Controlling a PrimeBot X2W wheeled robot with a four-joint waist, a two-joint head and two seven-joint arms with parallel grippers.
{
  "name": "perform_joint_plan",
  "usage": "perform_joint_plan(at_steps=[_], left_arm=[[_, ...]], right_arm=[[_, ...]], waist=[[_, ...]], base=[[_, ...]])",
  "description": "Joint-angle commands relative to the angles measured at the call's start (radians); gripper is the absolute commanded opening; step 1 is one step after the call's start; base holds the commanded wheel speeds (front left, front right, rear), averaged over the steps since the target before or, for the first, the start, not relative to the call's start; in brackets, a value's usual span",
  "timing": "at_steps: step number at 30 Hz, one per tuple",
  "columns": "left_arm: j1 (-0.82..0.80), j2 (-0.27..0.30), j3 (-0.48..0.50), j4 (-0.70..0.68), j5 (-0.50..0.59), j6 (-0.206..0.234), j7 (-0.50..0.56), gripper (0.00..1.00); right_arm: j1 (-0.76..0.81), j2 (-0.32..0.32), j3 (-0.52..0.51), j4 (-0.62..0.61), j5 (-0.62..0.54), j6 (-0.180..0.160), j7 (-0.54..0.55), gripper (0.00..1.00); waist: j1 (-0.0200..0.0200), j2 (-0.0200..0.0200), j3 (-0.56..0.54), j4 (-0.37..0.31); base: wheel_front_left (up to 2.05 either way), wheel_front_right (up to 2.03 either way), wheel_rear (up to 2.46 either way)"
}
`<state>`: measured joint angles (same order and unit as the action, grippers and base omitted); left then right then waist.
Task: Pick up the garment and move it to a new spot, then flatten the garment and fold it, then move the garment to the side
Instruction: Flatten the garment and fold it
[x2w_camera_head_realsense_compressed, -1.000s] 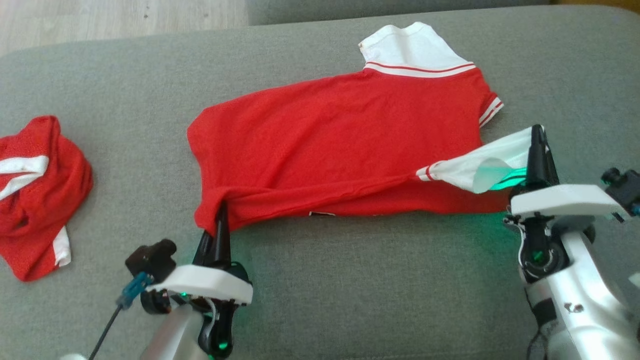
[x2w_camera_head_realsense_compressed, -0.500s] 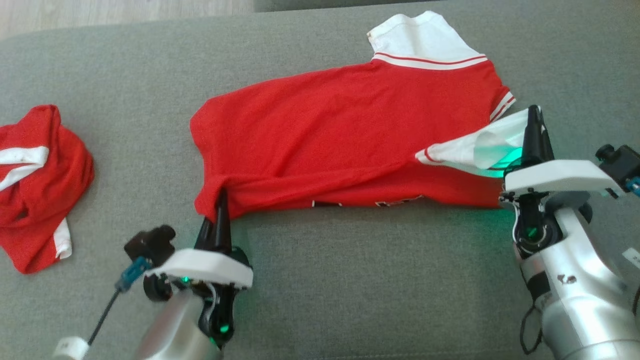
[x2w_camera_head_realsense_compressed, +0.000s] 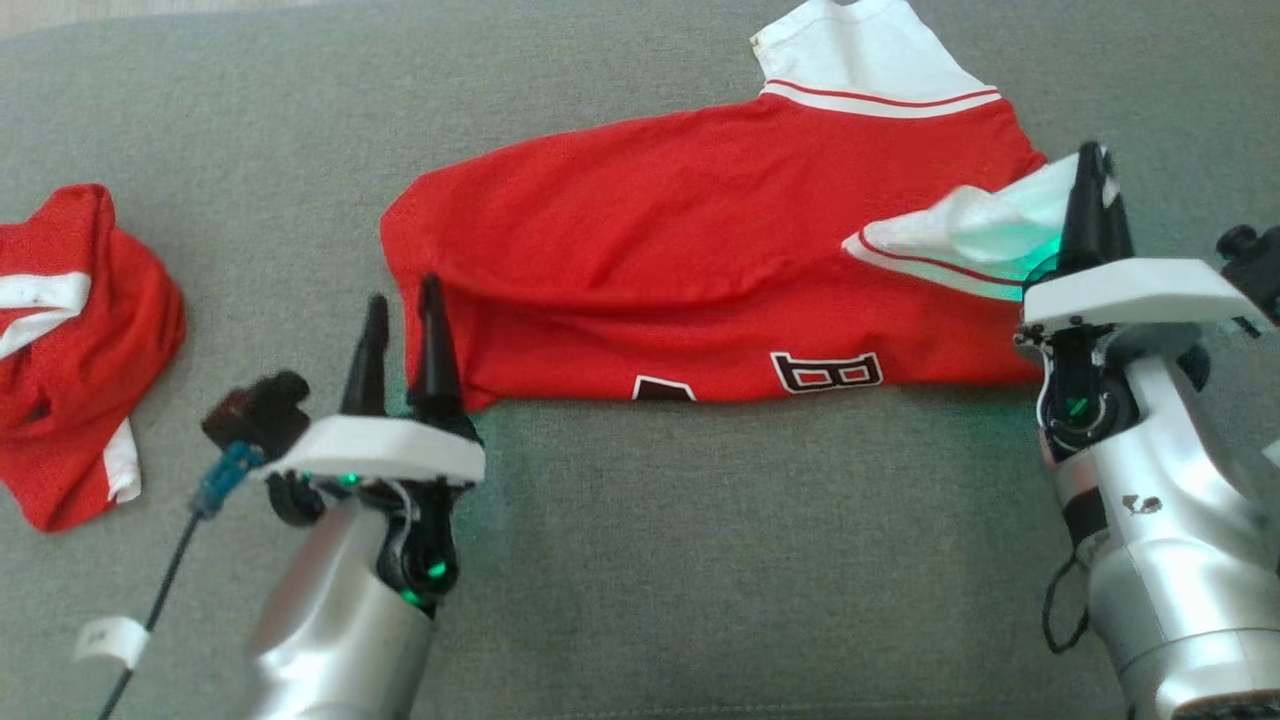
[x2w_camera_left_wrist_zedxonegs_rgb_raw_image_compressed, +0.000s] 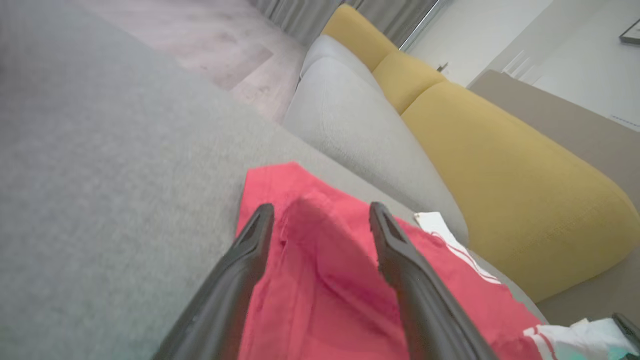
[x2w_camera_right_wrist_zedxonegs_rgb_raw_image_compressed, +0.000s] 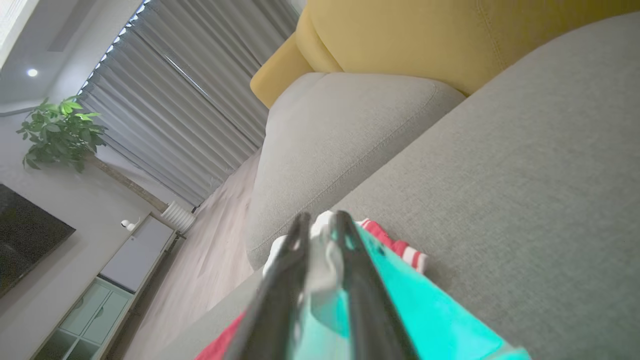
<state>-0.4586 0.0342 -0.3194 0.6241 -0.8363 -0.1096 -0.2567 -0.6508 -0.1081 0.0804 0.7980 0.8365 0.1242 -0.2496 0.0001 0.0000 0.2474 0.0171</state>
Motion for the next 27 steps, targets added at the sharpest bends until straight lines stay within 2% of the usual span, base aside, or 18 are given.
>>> perform_joint_plan(at_steps=[1, 4, 7, 8, 9, 13, 16, 21, 27], left_arm=[[-0.032, 0.016, 0.050, -0.053, 0.033, 0.011, -0.005, 1.00], [-0.001, 0.016, 0.075, -0.079, 0.108, 0.032, -0.005, 1.00], [0.041, 0.016, 0.099, -0.094, 0.223, 0.070, -0.005, 1.00], [0.041, 0.016, 0.099, -0.094, 0.223, 0.070, -0.005, 1.00], [0.058, 0.016, 0.110, -0.099, 0.256, 0.085, -0.005, 1.00], [0.131, 0.016, 0.151, -0.124, 0.398, 0.142, -0.005, 1.00], [0.190, 0.016, 0.170, -0.141, 0.469, 0.166, -0.005, 1.00], [0.288, 0.016, 0.188, -0.167, 0.541, 0.188, -0.005, 1.00], [0.381, 0.016, 0.196, -0.182, 0.591, 0.191, -0.005, 1.00]], right_arm=[[-0.033, 0.015, 0.006, -0.056, -0.037, 0.007, -0.012, 1.00], [-0.002, 0.003, 0.000, -0.113, -0.137, 0.007, -0.012, 1.00], [0.049, -0.015, -0.007, -0.190, -0.299, 0.007, -0.012, 1.00], [0.049, -0.015, -0.007, -0.190, -0.299, 0.007, -0.012, 1.00], [0.070, -0.017, -0.010, -0.215, -0.356, 0.007, -0.012, 1.00], [0.166, -0.003, -0.040, -0.284, -0.549, 0.007, -0.012, 1.00], [0.239, 0.017, -0.072, -0.311, -0.645, 0.007, -0.012, 1.00], [0.343, 0.044, -0.095, -0.319, -0.726, 0.007, -0.012, 1.00], [0.422, 0.056, -0.105, -0.298, -0.750, 0.007, -0.012, 1.00]], waist=[[-0.0001, 0.0000, 0.002, 0.003], [-0.0001, 0.0000, -0.005, 0.004], [-0.0001, 0.0000, -0.019, 0.001], [-0.0001, 0.0000, -0.019, 0.001], [-0.0001, 0.0000, -0.025, 0.000], [-0.0001, 0.0000, -0.061, -0.004], [-0.0001, 0.0000, -0.096, -0.006], [-0.0001, 0.0000, -0.154, -0.010], [-0.0001, 0.0000, -0.210, -0.016]], base=[[0.00, 0.00, 0.00], [0.00, 0.00, 0.00], [0.00, 0.00, 0.00], [0.00, 0.00, 0.00], [0.00, 0.00, 0.00], [0.00, 0.00, 0.00], [0.00, 0.00, 0.00], [0.00, 0.00, 0.00], [0.00, 0.00, 0.00]])
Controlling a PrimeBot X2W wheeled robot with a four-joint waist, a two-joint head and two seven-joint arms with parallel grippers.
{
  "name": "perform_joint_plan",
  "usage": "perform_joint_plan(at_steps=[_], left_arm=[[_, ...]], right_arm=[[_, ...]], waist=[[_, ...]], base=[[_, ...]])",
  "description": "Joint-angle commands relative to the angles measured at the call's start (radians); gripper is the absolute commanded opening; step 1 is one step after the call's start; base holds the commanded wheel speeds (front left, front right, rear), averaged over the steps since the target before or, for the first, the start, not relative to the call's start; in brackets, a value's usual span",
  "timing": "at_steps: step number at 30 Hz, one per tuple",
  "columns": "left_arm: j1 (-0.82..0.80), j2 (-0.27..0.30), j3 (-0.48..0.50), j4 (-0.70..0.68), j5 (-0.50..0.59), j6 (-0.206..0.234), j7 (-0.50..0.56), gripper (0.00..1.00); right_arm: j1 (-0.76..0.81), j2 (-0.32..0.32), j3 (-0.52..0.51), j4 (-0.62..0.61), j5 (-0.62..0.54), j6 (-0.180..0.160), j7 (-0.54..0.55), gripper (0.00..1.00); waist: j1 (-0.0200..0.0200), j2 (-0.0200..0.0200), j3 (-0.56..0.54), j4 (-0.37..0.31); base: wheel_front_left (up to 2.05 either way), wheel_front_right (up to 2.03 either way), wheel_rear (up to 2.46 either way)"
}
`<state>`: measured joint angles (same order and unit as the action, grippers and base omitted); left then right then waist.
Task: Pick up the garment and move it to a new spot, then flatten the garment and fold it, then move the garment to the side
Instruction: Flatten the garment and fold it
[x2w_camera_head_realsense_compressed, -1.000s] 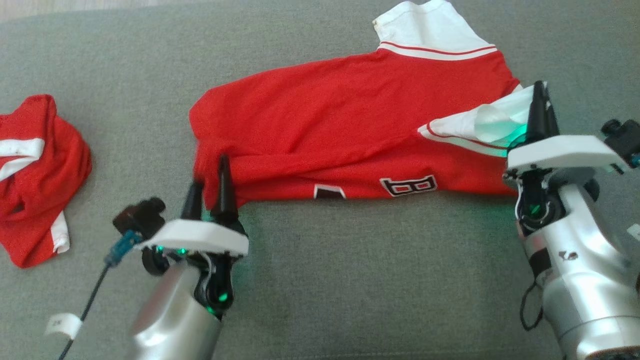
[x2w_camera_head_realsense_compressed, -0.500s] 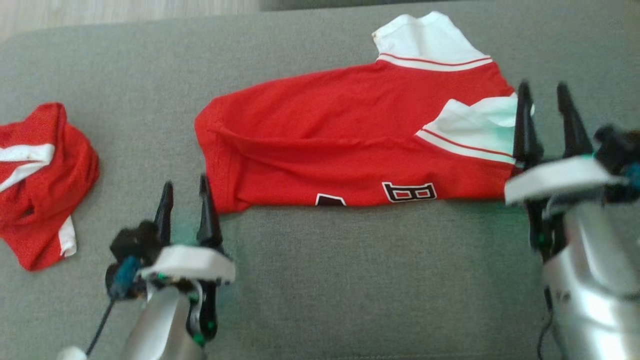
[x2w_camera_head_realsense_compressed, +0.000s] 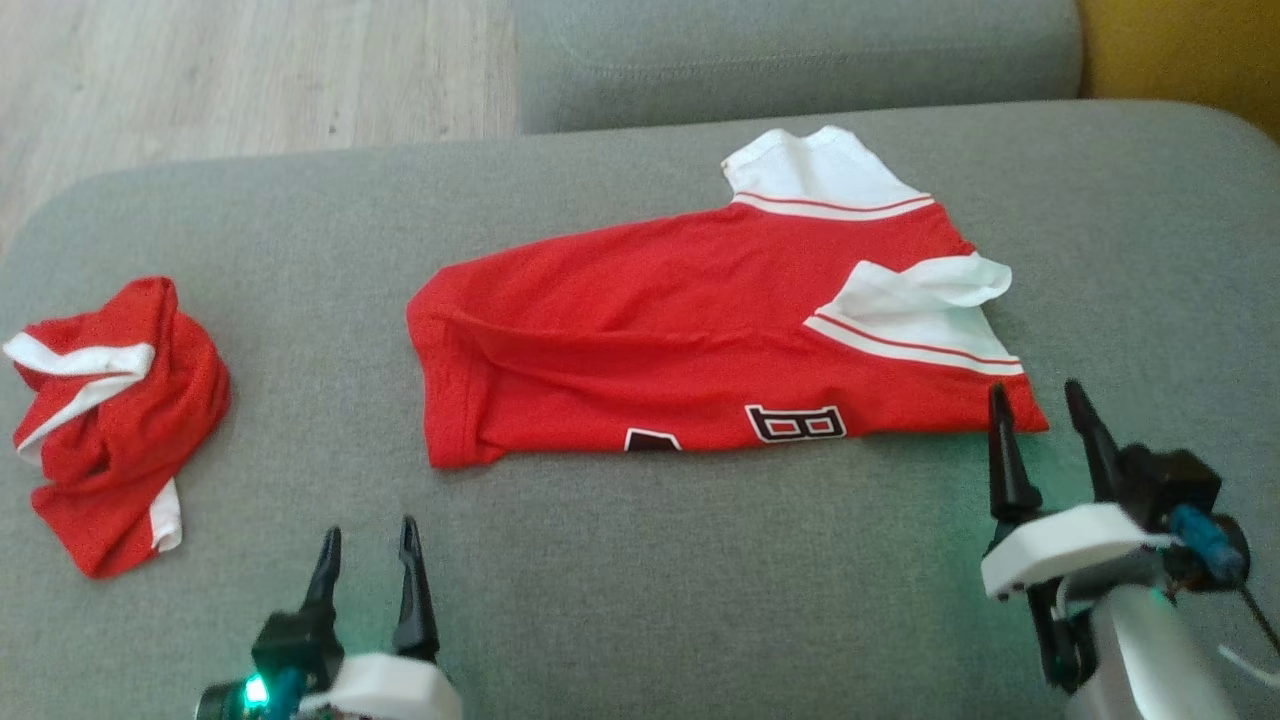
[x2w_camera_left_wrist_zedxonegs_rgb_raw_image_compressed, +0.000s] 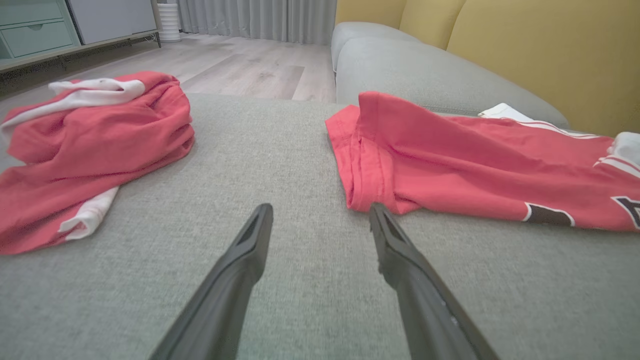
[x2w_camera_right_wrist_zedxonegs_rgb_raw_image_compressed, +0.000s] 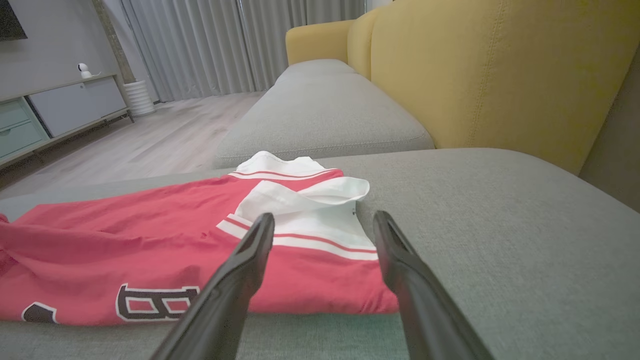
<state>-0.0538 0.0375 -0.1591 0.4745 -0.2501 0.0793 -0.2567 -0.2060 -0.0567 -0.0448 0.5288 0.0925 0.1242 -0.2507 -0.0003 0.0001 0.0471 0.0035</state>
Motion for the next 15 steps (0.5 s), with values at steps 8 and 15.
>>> perform_joint_plan(at_steps=[8, 15], left_arm=[[0.028, 0.013, 0.032, -0.043, -0.006, 0.007, -0.005, 1.00], [0.014, 0.013, 0.033, -0.049, 0.001, 0.005, -0.005, 1.00]], right_arm=[[0.007, 0.006, 0.032, -0.021, 0.022, 0.007, -0.011, 1.00], [-0.006, 0.006, 0.045, -0.015, 0.031, 0.007, -0.011, 1.00]], waist=[[0.0003, -0.0001, -0.029, -0.012], [0.0003, -0.0001, -0.015, -0.025]], base=[[0.00, 0.00, 0.00], [0.00, 0.00, 0.00]])
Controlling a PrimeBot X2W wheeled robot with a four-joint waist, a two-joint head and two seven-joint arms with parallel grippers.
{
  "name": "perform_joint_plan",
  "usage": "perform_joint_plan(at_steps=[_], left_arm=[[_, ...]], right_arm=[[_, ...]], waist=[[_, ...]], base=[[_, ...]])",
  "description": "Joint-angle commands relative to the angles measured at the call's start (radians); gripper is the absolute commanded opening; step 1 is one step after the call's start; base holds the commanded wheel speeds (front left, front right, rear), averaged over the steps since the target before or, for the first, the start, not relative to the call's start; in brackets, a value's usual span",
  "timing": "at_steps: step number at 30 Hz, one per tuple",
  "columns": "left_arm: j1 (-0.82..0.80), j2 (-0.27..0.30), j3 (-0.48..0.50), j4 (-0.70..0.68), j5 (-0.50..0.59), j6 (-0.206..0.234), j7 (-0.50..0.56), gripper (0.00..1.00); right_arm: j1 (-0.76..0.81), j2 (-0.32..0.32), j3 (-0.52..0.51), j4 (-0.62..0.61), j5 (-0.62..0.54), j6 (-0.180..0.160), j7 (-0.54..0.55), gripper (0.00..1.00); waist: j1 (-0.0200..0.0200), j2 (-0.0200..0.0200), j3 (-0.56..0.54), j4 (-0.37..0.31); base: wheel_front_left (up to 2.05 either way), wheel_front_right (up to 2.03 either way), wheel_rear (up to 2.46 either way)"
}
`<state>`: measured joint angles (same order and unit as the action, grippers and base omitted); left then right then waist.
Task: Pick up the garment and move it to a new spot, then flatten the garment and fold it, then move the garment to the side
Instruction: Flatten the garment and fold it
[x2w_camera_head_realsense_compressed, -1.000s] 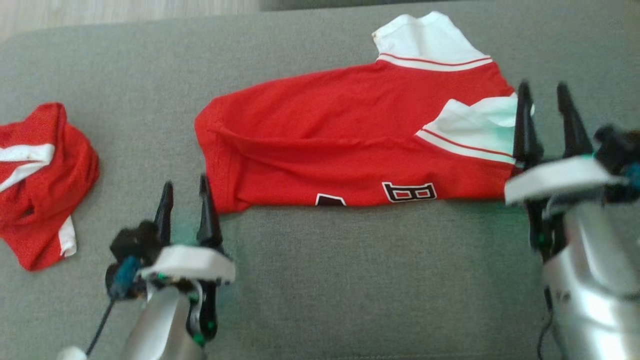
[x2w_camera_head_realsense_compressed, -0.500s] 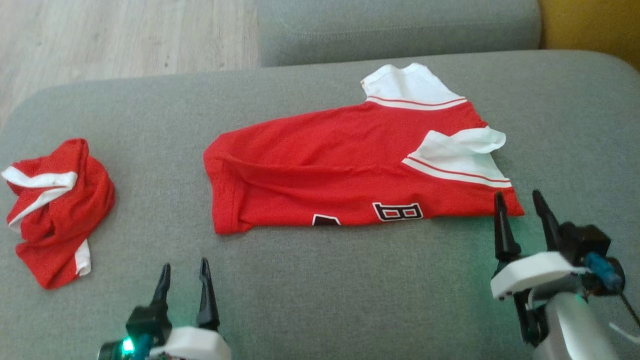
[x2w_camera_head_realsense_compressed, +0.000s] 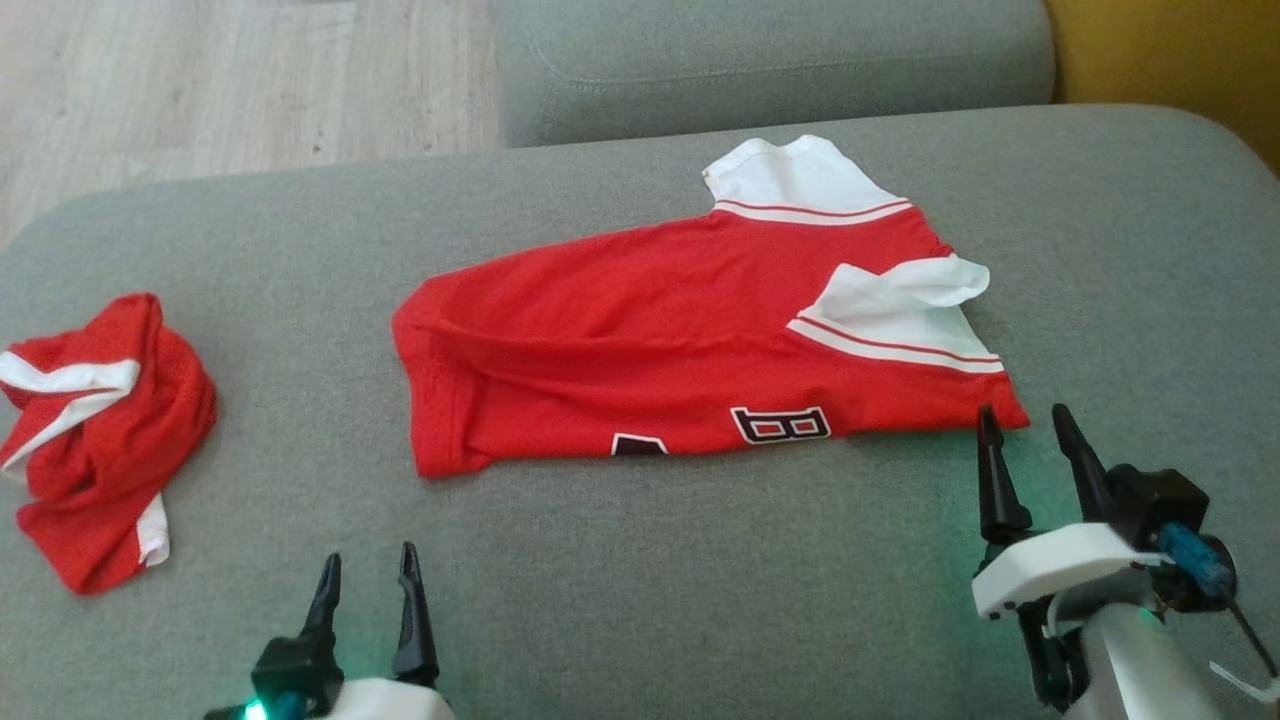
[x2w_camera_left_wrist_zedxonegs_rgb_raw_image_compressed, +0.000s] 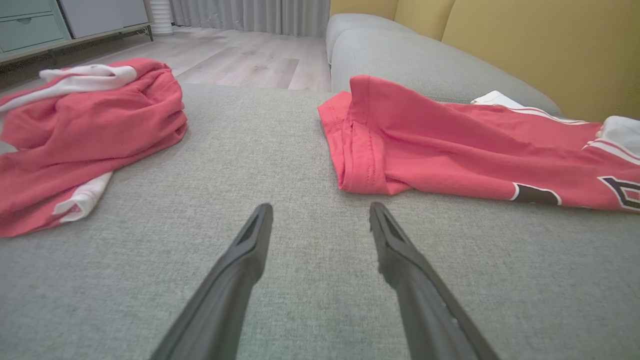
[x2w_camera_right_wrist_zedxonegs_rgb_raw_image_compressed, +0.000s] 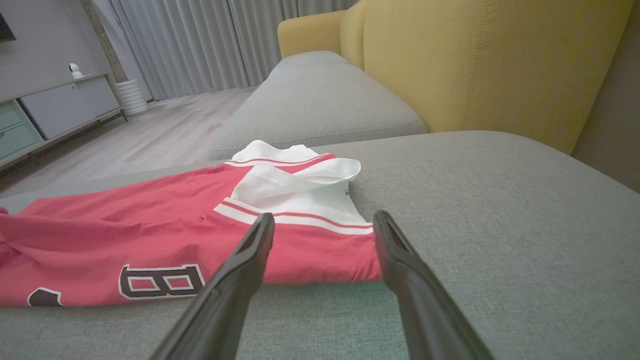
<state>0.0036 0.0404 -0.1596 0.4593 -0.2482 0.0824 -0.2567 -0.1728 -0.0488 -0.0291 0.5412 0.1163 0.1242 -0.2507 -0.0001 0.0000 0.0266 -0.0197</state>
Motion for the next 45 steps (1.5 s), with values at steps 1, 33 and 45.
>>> perform_joint_plan(at_steps=[1, 33, 45], left_arm=[[-0.052, 0.010, 0.031, -0.034, -0.003, -0.003, -0.005, 1.00], [-0.373, 0.010, 0.089, 0.213, -0.122, -0.204, -0.005, 1.00], [-0.371, 0.010, 0.032, 0.213, -0.165, -0.213, -0.005, 0.00]], right_arm=[[-0.043, -0.002, 0.032, -0.029, 0.008, 0.007, -0.011, 1.00], [-0.150, -0.001, 0.057, -0.063, 0.048, 0.007, -0.011, 1.00], [-0.162, -0.001, 0.038, -0.045, 0.058, 0.007, -0.011, 1.00]], waist=[[0.0001, 0.0000, 0.012, -0.003], [0.0001, 0.0000, 0.223, -0.073], [0.0001, 0.0000, 0.233, -0.054]], base=[[0.00, 0.00, 0.00], [0.00, 0.00, 0.00], [0.00, 0.00, 0.00]])
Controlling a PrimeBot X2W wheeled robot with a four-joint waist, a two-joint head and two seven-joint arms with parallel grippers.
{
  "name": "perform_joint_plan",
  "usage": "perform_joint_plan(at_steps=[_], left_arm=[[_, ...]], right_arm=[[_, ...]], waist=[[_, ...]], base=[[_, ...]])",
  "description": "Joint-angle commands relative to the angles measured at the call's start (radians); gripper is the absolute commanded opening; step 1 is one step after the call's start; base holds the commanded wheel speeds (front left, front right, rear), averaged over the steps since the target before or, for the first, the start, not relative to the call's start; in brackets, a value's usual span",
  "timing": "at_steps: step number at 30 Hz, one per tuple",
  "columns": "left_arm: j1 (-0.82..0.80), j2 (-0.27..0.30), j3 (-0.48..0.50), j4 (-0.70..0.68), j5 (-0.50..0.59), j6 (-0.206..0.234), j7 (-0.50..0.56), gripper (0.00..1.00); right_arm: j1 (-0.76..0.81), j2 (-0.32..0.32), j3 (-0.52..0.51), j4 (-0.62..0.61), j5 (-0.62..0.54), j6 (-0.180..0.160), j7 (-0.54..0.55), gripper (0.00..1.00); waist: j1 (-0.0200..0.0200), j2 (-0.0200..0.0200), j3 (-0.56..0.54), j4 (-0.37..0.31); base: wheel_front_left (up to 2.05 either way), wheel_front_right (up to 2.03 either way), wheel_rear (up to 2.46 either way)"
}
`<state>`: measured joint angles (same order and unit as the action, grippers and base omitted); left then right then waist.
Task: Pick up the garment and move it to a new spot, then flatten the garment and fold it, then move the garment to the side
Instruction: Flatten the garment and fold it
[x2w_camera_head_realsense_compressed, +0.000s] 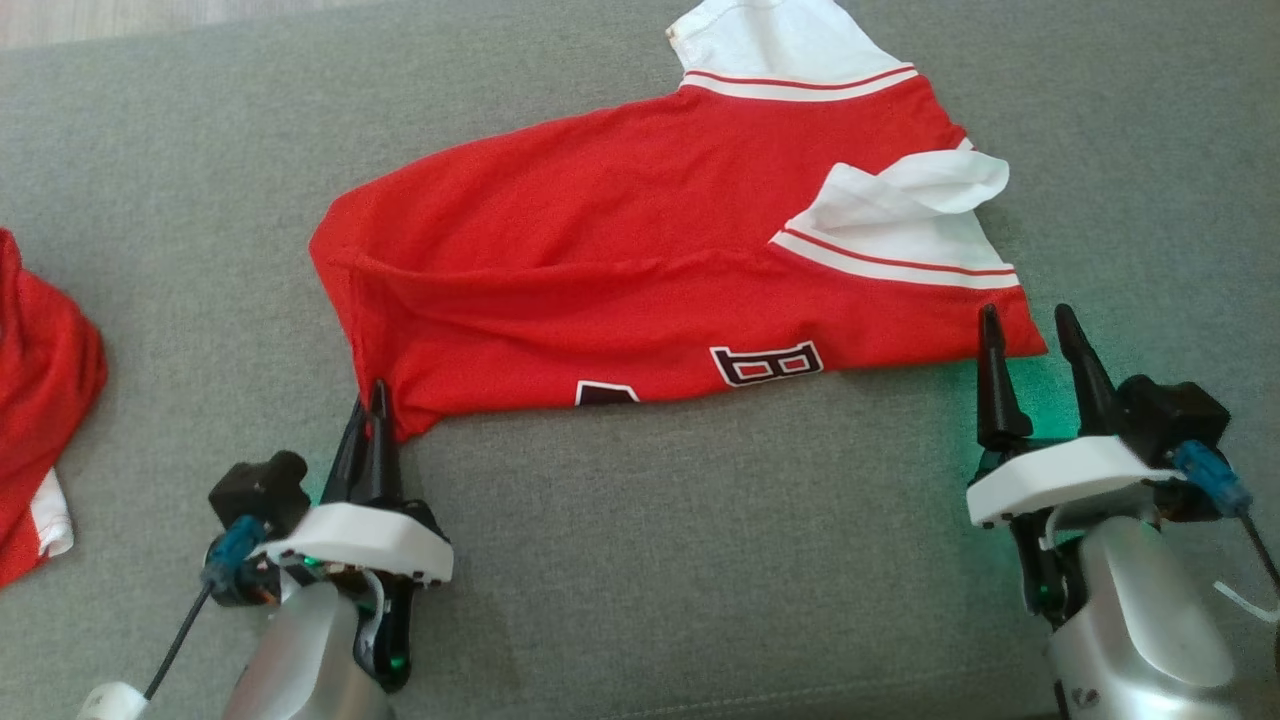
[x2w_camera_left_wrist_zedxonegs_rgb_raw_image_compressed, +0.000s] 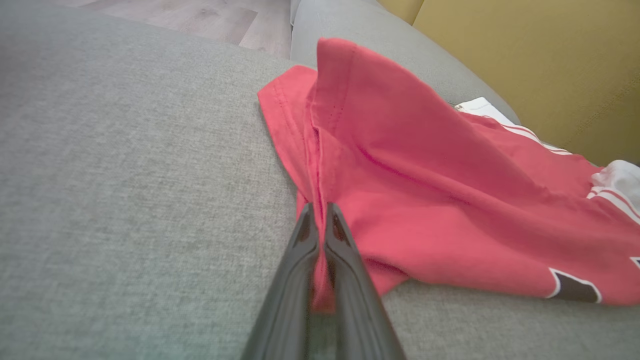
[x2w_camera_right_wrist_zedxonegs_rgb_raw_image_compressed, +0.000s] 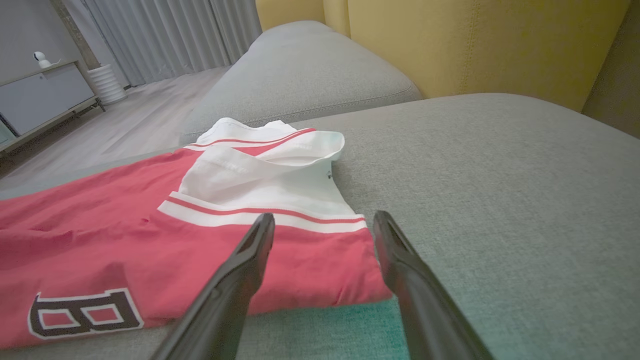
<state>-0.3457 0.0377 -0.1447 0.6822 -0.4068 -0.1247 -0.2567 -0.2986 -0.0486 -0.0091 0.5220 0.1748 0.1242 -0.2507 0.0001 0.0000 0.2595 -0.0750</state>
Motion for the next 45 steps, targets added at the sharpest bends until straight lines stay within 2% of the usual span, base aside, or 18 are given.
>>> perform_joint_plan(at_steps=[1, 8, 14, 27, 28, 29, 30, 38, 45], left_arm=[[-0.023, 0.013, 0.015, -0.008, -0.010, -0.006, -0.005, 0.00], [-0.006, 0.013, 0.002, -0.043, -0.035, -0.006, -0.005, 0.00], [0.014, 0.013, -0.025, -0.064, -0.049, -0.006, -0.005, 0.00], [0.012, 0.013, -0.052, -0.088, -0.058, -0.006, -0.005, 0.00], [0.012, 0.013, -0.053, -0.090, -0.059, -0.006, -0.005, 0.00], [0.013, 0.013, -0.054, -0.092, -0.059, -0.006, -0.005, 0.00], [0.013, 0.013, -0.055, -0.094, -0.059, -0.006, -0.005, 0.00], [0.017, 0.013, -0.069, -0.165, -0.067, -0.006, -0.005, 0.00], [0.069, 0.024, -0.097, -0.178, -0.117, -0.006, -0.005, 0.00]], right_arm=[[-0.038, -0.002, 0.010, -0.024, 0.002, 0.007, -0.011, 1.00], [-0.055, -0.008, -0.059, 0.031, -0.035, 0.007, -0.011, 1.00], [-0.085, -0.014, -0.071, 0.110, -0.050, 0.007, -0.011, 1.00], [-0.152, -0.009, -0.052, 0.316, 0.039, 0.007, -0.011, 1.00], [-0.154, -0.008, -0.044, 0.323, 0.051, 0.007, -0.011, 0.83], [-0.154, -0.007, -0.033, 0.330, 0.063, 0.007, -0.011, 0.38], [-0.155, -0.007, -0.023, 0.332, 0.077, 0.007, -0.011, 0.00], [-0.123, -0.034, -0.031, 0.259, 0.131, 0.007, -0.011, 0.00], [-0.074, -0.033, -0.063, 0.235, 0.146, 0.007, -0.011, 0.00]], waist=[[-0.0001, 0.0000, 0.000, 0.002], [-0.0001, 0.0000, -0.010, 0.023], [-0.0001, 0.0000, -0.010, 0.041], [-0.0001, 0.0000, 0.007, 0.053], [-0.0001, 0.0000, 0.007, 0.054], [-0.0001, 0.0000, 0.007, 0.054], [-0.0001, 0.0000, 0.008, 0.055], [-0.0001, 0.0000, -0.021, 0.077], [-0.0001, 0.0000, -0.082, 0.100]], base=[[0.00, 0.00, 0.00], [0.00, 0.00, 0.00], [0.00, 0.00, 0.00], [0.00, 0.00, 0.00], [0.00, 0.00, 0.00], [0.00, 0.00, 0.00], [0.00, 0.00, 0.00], [0.00, 0.00, 0.00], [0.00, 0.00, 0.00]])
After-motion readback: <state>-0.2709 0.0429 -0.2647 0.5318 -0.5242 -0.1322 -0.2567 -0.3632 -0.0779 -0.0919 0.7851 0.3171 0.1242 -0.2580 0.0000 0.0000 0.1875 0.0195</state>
